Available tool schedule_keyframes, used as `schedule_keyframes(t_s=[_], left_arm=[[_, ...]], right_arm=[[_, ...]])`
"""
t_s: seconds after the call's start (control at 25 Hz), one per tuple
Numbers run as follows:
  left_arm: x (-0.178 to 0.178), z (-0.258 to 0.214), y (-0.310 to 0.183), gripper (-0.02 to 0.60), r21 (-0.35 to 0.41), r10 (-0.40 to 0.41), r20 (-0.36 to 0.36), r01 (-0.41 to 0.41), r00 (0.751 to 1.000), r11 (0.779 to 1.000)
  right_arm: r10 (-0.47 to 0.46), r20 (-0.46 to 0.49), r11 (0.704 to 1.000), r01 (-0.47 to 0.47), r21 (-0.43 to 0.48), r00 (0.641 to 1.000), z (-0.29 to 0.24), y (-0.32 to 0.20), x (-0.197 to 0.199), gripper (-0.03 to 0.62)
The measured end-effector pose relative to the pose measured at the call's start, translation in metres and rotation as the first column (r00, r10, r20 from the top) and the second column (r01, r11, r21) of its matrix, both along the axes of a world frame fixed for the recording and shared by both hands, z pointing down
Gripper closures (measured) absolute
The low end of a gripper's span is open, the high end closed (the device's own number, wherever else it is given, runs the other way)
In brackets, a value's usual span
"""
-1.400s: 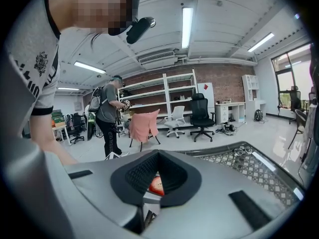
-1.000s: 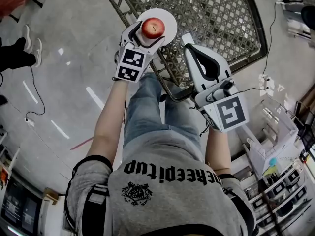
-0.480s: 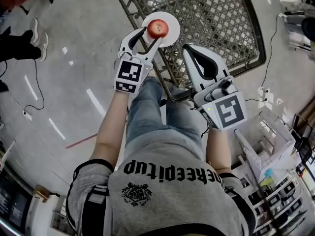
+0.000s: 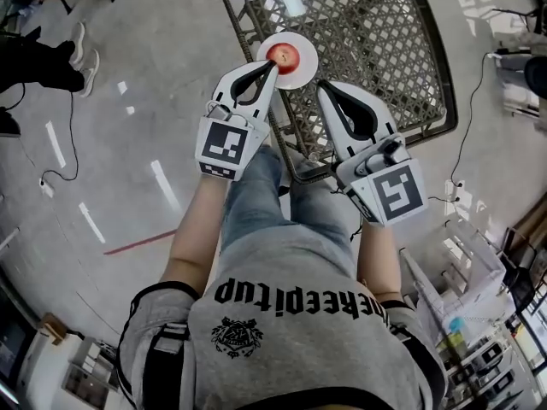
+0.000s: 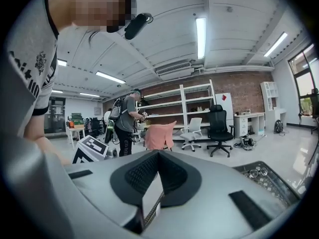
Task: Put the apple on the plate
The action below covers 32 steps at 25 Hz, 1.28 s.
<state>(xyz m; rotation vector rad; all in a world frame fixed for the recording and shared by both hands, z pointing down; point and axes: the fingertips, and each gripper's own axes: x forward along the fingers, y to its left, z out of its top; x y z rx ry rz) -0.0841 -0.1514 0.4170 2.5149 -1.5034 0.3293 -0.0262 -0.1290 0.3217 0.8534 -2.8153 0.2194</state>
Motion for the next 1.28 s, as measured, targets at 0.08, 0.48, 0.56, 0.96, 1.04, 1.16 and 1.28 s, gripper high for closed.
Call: schedule_keyframes(t_s=[0.08, 0.48, 0.56, 0.96, 1.04, 1.16, 1.28], left_arm=[[0.001, -0.013, 0.003, 0.571, 0.017, -0.008, -0.006, 0.008, 1.0, 1.0], [0.008, -0.062, 0.035, 0.571, 0.063, -0.052, -0.041, 0.054, 0.998, 0.997], [0.01, -0.071, 0.043, 0.571, 0.071, -0.058, -0.046, 0.062, 0.997, 0.996], [0.02, -0.118, 0.077, 0.571, 0.081, -0.094, -0.068, 0.1, 0.993, 0.992], [0.02, -0.126, 0.083, 0.571, 0.102, -0.104, -0.066, 0.111, 0.992, 0.989], [0.02, -0.135, 0.089, 0.571, 0.134, -0.123, -0.062, 0.131, 0.99, 0.982], [0.022, -0.141, 0.098, 0.571, 0.115, -0.147, -0.075, 0.155, 0.986, 0.981]], right_arm=[[-0.015, 0.006, 1.0, 0.015, 0.008, 1.0, -0.005, 0.001, 0.0, 0.589], [-0.087, 0.036, 0.995, 0.086, 0.045, 0.996, -0.026, 0.018, -0.005, 0.589], [-0.102, 0.04, 0.994, 0.1, 0.054, 0.994, -0.03, 0.023, -0.005, 0.589], [-0.171, 0.056, 0.982, 0.166, 0.089, 0.984, -0.052, 0.045, -0.005, 0.589], [-0.19, 0.058, 0.978, 0.183, 0.097, 0.98, -0.055, 0.049, -0.006, 0.589], [-0.216, 0.062, 0.972, 0.209, 0.107, 0.974, -0.059, 0.054, -0.008, 0.589], [-0.242, 0.065, 0.965, 0.234, 0.116, 0.968, -0.062, 0.058, -0.009, 0.589]])
